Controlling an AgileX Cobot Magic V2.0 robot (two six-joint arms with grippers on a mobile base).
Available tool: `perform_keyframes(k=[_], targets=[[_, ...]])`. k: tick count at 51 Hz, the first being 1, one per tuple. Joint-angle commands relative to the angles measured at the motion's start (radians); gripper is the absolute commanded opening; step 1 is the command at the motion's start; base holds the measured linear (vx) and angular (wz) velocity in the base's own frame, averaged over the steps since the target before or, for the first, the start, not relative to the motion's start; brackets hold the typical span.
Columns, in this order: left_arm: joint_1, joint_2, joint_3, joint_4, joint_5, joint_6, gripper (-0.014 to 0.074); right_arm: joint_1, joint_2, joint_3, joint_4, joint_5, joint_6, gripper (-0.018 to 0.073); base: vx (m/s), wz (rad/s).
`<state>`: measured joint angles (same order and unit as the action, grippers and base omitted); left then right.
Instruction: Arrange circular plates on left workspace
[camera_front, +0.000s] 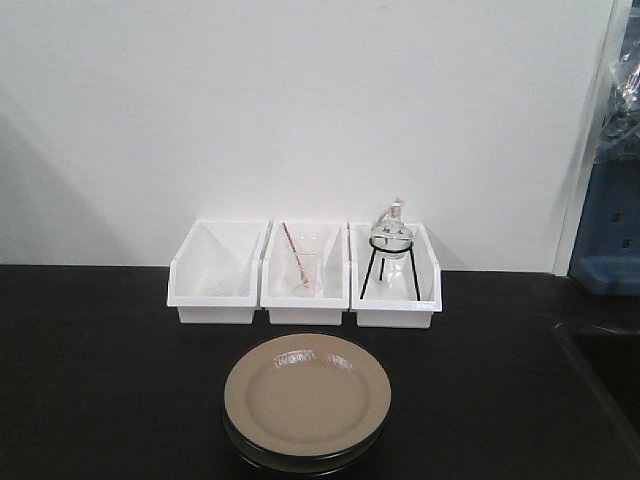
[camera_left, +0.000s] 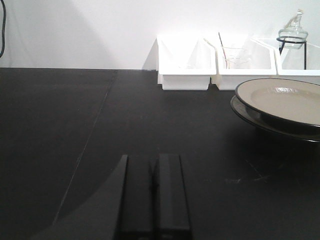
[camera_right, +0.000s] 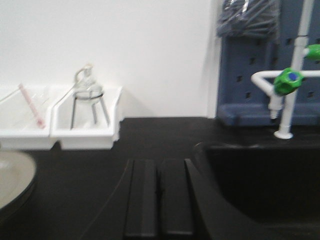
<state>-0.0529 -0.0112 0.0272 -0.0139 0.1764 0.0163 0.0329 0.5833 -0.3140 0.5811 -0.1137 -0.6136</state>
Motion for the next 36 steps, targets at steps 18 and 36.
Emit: perform_keyframes(k=[18,36], targets=[[-0.005,-0.006,0.020,0.002,-0.078,-0.009,0.0000,-0.045,-0.465,0.239,-0.572,0.179,0.538,-0.0004,0.00,0.00],[-0.005,-0.006,0.020,0.002,-0.078,-0.009,0.0000,-0.043,-0.608,0.365,-0.581,0.208,0.538,-0.0004,0.00,0.00]])
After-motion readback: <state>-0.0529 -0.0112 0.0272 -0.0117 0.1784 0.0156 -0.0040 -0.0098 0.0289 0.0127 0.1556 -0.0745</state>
